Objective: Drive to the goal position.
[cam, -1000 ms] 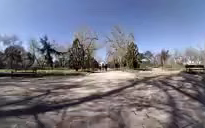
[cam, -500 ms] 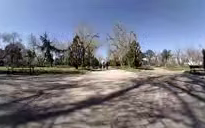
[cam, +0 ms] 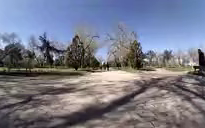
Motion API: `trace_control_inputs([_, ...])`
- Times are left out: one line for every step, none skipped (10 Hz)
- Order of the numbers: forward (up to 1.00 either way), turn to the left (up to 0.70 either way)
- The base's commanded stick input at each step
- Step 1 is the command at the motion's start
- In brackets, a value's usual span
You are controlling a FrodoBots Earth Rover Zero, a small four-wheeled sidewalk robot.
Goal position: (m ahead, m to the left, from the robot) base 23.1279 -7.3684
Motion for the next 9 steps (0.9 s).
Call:
trace_control_inputs([1.0, 0.0])
trace_control_inputs([1.0, 0.0])
trace_control_inputs([1.0, 0.0])
trace_control_inputs([1.0, 0.0])
trace_control_inputs([1.0, 0.0])
trace_control_inputs([1.0, 0.0])
trace_control_inputs([1.0, 0.0])
trace_control_inputs([0.97, 0.0])
trace_control_inputs([0.85, 0.0])
